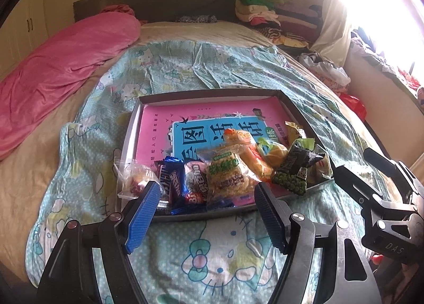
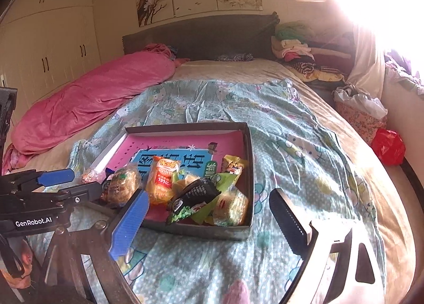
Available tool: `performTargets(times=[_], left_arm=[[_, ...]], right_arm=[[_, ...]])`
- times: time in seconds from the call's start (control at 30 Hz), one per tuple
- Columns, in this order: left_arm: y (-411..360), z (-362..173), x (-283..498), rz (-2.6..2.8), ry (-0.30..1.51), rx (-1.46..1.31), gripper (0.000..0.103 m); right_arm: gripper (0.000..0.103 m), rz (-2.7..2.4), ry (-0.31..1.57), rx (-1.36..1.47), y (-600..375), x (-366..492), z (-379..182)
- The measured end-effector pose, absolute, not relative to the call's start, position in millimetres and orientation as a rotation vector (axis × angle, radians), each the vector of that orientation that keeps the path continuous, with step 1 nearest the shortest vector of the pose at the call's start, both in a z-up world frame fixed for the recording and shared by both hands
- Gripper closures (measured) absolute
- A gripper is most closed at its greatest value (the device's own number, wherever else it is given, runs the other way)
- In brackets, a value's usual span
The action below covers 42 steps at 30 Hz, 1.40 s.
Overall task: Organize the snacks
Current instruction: 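Withdraw both open tools from the tray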
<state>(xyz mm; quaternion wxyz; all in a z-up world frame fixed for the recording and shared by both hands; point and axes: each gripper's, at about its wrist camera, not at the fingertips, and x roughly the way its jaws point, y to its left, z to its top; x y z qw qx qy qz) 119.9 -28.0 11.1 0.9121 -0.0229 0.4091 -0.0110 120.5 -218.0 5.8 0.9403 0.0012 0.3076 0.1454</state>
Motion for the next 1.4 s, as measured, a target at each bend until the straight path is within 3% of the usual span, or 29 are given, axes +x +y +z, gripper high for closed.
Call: performTargets(times=[0.57, 1.4], left_arm=[[-23.9, -6.9, 56.4, -0.005, 0.923, -0.059, 0.028], [-24.7, 0.4, 52.5, 0.003, 0.904, -0.05, 0.028]], right_arm=[[0.006, 0.269, 0.7, 0.05, -213.6, 66.7, 0.8], [0.006, 0.263, 0.722, 0.036, -213.0, 64.3, -6.3]])
